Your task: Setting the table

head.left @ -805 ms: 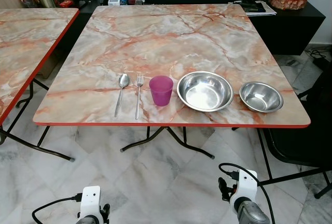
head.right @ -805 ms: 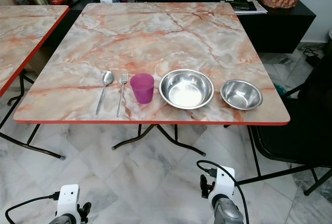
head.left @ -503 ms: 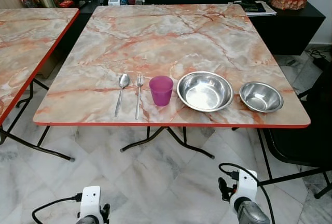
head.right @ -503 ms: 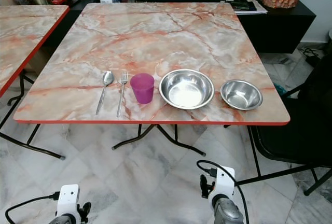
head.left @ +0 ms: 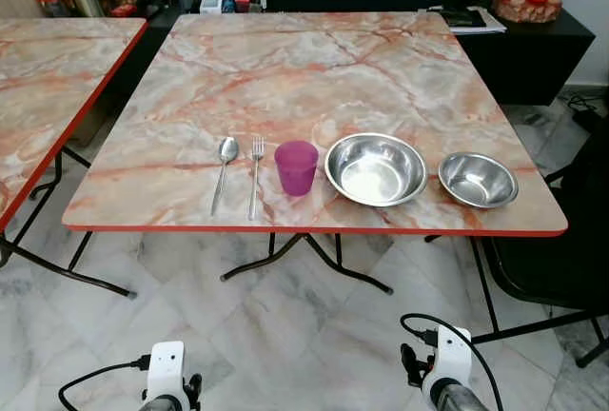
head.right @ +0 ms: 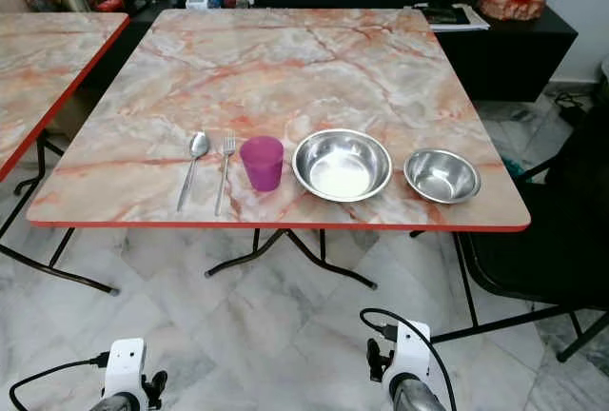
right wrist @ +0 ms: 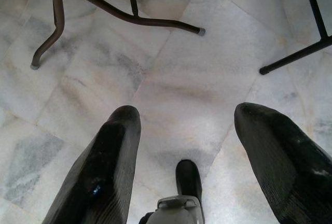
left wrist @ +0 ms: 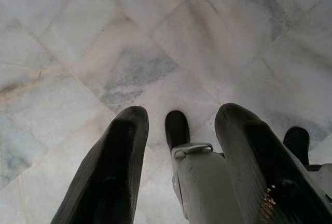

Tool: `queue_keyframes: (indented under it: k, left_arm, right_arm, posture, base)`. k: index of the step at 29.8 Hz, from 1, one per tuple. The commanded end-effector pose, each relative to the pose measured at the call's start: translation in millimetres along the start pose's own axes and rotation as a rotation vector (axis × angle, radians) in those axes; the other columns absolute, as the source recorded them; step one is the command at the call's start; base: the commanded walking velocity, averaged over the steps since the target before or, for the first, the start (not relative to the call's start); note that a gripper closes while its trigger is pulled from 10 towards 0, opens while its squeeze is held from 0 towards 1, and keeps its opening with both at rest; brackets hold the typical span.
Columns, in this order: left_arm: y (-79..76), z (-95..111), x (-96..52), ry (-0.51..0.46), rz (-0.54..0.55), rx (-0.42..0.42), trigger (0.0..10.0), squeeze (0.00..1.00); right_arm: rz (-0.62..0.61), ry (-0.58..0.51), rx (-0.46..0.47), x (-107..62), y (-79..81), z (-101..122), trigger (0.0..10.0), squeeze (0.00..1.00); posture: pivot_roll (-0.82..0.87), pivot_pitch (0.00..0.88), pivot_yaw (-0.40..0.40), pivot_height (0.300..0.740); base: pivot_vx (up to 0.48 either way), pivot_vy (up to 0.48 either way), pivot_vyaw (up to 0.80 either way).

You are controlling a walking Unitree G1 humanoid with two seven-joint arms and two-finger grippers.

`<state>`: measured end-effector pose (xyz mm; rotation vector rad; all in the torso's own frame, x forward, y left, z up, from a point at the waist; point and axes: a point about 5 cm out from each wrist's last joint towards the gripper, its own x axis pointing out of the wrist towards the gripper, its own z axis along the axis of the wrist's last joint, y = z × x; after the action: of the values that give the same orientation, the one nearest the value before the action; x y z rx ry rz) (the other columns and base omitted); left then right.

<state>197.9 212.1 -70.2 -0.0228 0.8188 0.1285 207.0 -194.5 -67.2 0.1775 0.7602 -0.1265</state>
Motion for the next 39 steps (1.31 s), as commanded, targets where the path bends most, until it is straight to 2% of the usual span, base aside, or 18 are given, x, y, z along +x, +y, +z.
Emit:
queue_keyframes:
  k: [1, 8, 13, 17, 23, 32, 34, 39]
  left_arm:
    - [3.7, -5, -1.3, 0.026, 0.011, -0.014, 10.0, 0.0]
    - [1.2, -4, -0.7, 0.023, 0.009, -0.006, 10.0, 0.0]
    - [0.4, -3, -0.4, 0.024, 0.009, -0.005, 10.0, 0.0]
    - [0.4, -3, -0.3, 0.024, 0.009, -0.004, 10.0, 0.0]
    - [1.2, -6, -1.2, 0.03, 0.007, -0.006, 10.0, 0.0]
    - [2.6, -7, -1.4, 0.034, 0.009, 0.002, 10.0, 0.0]
    - [2.4, -5, -0.9, 0.035, 0.008, 0.004, 10.0, 0.0]
    - [2.4, -3, -0.1, 0.035, 0.008, 0.005, 10.0, 0.0]
  right_arm:
    - [-0.002, 0.013, -0.003, -0.4, -0.5, -2, 10.0, 0.0]
    - [0.003, 0.004, -0.007, 0.2, 1.3, 0, 10.0, 0.0]
    - [0.022, -0.064, -0.012, 1.2, 2.0, 10, 10.0, 0.0]
    - [0.022, -0.068, -0.015, 1.1, 1.7, 11, 10.0, 0.0]
    - [0.03, -0.108, -0.031, -4.3, -6.7, 6, 10.0, 0.0]
    - [0.065, -0.265, -0.025, -8.4, -5.2, 25, 10.0, 0.0]
    - [0.085, -0.327, -0.032, -12.7, -4.1, 33, 10.0, 0.0]
    - [0.11, -0.395, -0.041, -21.4, -1.9, 42, 10.0, 0.0]
  posture:
    - [-0.08, 0.111, 0.0, 0.74]
    - [-0.08, 0.11, 0.003, 0.74]
    - [-0.09, 0.12, 0.004, 0.74]
    - [-0.09, 0.122, 0.006, 0.74]
    - [-0.1, 0.137, 0.006, 0.74]
    - [-0.11, 0.144, 0.013, 0.74]
    - [-0.12, 0.145, 0.015, 0.74]
    - [-0.12, 0.145, 0.014, 0.74]
  base:
    - [0.0, 0.0, 0.0]
    - [0.0, 0.0, 0.0]
    - [0.0, 0.0, 0.0]
    - [0.0, 0.0, 0.0]
    - [0.0, 0.0, 0.0]
    - [0.0, 0.0, 0.0]
    - [0.0, 0.0, 0.0]
    - [0.0, 0.0, 0.0]
